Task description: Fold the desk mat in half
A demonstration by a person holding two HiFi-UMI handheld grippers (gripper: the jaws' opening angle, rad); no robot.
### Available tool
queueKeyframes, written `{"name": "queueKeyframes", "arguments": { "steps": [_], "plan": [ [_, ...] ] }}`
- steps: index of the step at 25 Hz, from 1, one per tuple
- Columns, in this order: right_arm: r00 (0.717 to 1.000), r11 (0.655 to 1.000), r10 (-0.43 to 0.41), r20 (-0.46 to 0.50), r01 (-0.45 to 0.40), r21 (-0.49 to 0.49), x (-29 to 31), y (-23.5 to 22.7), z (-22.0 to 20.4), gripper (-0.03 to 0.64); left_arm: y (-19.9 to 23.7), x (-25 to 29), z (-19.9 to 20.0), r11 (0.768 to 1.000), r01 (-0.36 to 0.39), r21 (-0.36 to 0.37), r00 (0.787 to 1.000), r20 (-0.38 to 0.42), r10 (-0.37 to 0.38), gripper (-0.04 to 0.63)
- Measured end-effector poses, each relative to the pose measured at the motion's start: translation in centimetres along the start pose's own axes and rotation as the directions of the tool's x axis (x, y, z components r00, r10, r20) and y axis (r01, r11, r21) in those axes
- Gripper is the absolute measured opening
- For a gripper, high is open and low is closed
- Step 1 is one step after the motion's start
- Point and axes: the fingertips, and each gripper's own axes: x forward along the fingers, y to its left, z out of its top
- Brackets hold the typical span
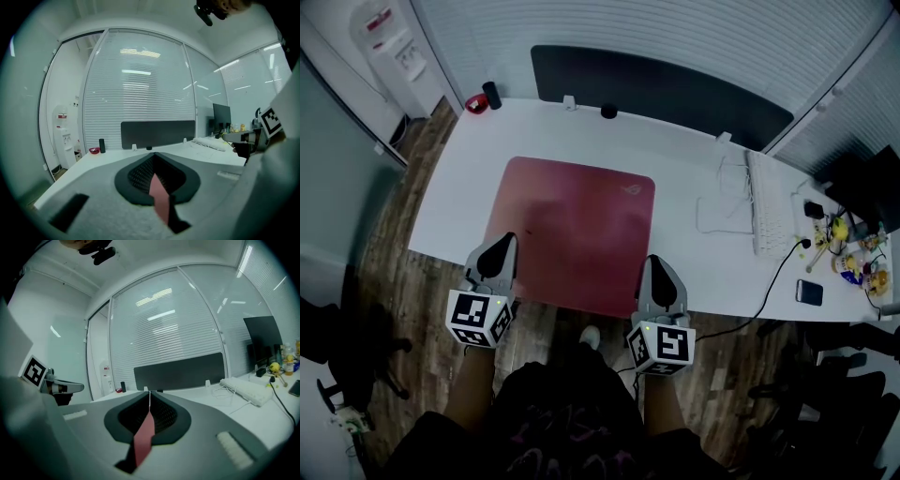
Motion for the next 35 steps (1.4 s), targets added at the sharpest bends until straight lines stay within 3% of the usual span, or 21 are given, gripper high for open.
{"name": "queueKeyframes", "arguments": {
  "steps": [10,20,24,35],
  "plan": [
    [1.000,1.000,0.021,-0.010,-0.021,0.009,1.9,-0.6,0.5,0.009,1.6,0.2,0.4,0.999,-0.034,0.028,0.999,-0.009,0.034,0.000],
    [0.999,0.998,-0.053,0.012,0.053,-0.036,2.3,1.2,1.5,0.009,5.0,0.3,1.2,1.000,0.003,0.012,1.000,0.029,-0.004,0.000],
    [0.996,0.996,-0.084,0.025,0.084,0.009,2.1,1.2,1.7,0.006,5.4,0.4,1.2,0.999,0.029,0.013,0.999,0.033,-0.030,0.000],
    [0.993,0.995,-0.098,-0.064,0.098,-0.008,2.0,2.3,-2.5,0.005,5.4,1.0,-2.2,0.998,0.064,-0.008,0.998,-0.016,-0.064,0.000]
  ]
}}
